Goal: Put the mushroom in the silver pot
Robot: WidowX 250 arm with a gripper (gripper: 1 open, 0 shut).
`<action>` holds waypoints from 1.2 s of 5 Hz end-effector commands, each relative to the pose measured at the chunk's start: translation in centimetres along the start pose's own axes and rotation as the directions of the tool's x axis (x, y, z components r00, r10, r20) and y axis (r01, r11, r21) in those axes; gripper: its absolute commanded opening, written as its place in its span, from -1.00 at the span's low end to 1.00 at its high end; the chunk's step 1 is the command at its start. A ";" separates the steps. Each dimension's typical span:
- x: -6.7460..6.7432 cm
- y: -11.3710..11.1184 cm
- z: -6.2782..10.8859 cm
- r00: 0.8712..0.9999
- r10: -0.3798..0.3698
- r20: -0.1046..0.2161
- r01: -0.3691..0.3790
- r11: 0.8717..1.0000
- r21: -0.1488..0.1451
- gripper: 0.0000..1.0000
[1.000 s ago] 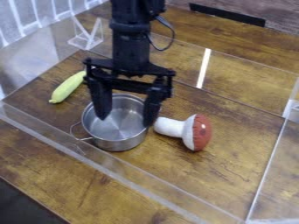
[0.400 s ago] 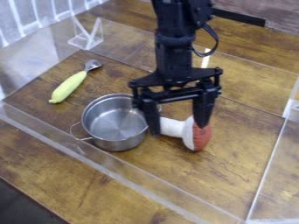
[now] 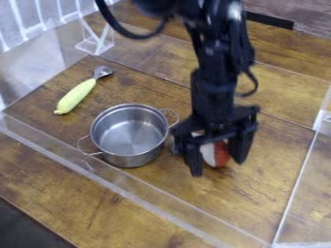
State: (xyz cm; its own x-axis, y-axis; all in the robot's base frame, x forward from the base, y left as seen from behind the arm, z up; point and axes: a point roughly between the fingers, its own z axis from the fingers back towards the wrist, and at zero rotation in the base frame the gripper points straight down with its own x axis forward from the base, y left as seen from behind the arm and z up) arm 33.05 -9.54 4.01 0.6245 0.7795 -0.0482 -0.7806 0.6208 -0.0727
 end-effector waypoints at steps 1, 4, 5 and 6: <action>0.3 -1.6 1.5 0.999 0.023 0.048 -0.021 0.999 -0.042 1.00; 0.6 -3.1 2.4 0.995 0.001 0.099 0.003 0.999 -0.037 1.00; 0.5 -3.7 1.8 0.994 -0.023 0.106 0.027 0.999 -0.029 1.00; 1.4 -3.3 1.2 0.994 -0.011 0.112 0.013 1.000 -0.022 1.00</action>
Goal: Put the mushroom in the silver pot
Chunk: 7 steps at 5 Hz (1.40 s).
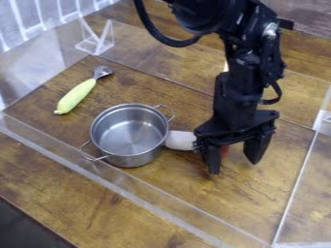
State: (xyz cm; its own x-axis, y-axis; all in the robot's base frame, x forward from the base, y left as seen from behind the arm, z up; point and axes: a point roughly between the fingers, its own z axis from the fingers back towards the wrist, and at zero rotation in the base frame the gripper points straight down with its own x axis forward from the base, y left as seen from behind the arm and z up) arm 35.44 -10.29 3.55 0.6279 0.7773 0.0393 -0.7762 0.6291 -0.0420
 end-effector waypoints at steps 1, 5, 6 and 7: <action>1.4 -0.6 1.3 1.000 0.008 0.028 -0.007 0.999 -0.043 1.00; 2.6 -1.0 1.6 0.997 0.067 0.023 -0.066 0.997 -0.031 1.00; 3.8 -1.0 0.9 0.999 -0.029 0.023 0.030 0.999 -0.034 -1.00; 4.4 -0.8 1.6 0.996 -0.080 0.025 0.081 0.996 -0.036 -1.00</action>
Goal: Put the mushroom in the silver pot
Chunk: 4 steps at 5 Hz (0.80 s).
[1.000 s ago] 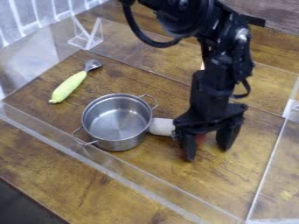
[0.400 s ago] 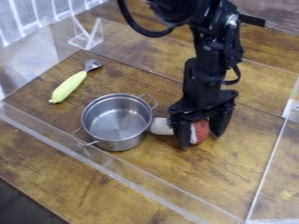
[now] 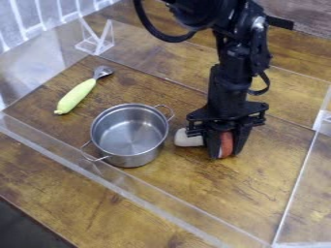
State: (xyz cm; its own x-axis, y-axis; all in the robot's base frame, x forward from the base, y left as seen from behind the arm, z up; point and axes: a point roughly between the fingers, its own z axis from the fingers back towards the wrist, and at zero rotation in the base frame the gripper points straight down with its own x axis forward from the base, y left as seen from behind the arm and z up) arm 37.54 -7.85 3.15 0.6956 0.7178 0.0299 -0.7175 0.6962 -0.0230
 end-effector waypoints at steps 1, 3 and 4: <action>1.9 -0.2 3.7 0.998 -0.049 0.041 0.051 0.996 -0.067 -1.00; 3.0 0.5 8.6 0.987 -0.148 0.056 0.154 0.980 -0.123 -1.00; 3.7 1.9 12.4 0.980 -0.183 0.077 0.193 0.968 -0.161 -1.00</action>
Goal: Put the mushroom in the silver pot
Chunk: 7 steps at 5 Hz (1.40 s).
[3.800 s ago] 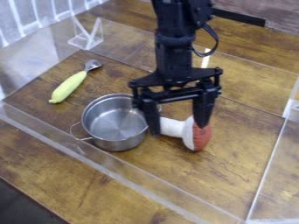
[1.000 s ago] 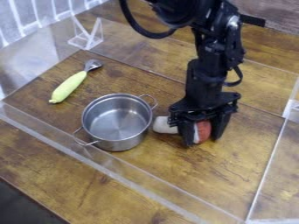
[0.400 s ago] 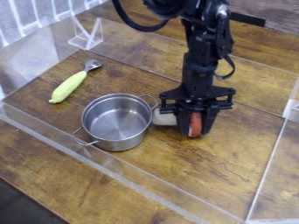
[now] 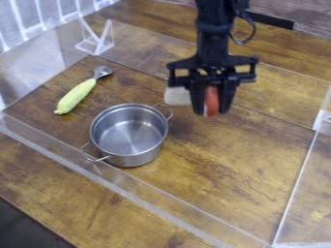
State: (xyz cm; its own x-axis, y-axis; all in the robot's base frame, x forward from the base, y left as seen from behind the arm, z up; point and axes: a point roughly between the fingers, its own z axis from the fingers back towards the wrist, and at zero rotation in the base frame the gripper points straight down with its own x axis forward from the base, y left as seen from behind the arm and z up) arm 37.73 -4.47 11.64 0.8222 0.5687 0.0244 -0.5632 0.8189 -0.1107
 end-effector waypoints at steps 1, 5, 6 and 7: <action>-0.5 1.6 5.5 0.994 -0.052 0.096 0.061 0.993 -0.098 -1.00; -4.5 8.7 1.6 0.985 -0.029 0.173 0.041 0.997 -0.070 -1.00; -3.8 9.0 1.6 0.981 -0.019 0.192 0.032 0.998 -0.062 -1.00; -2.7 10.5 1.9 0.978 0.000 0.208 0.012 0.998 -0.055 -1.00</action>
State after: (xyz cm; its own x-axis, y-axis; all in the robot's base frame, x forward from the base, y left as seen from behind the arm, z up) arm 28.62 2.35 10.78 0.7985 0.5747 0.1790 -0.5563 0.8182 -0.1453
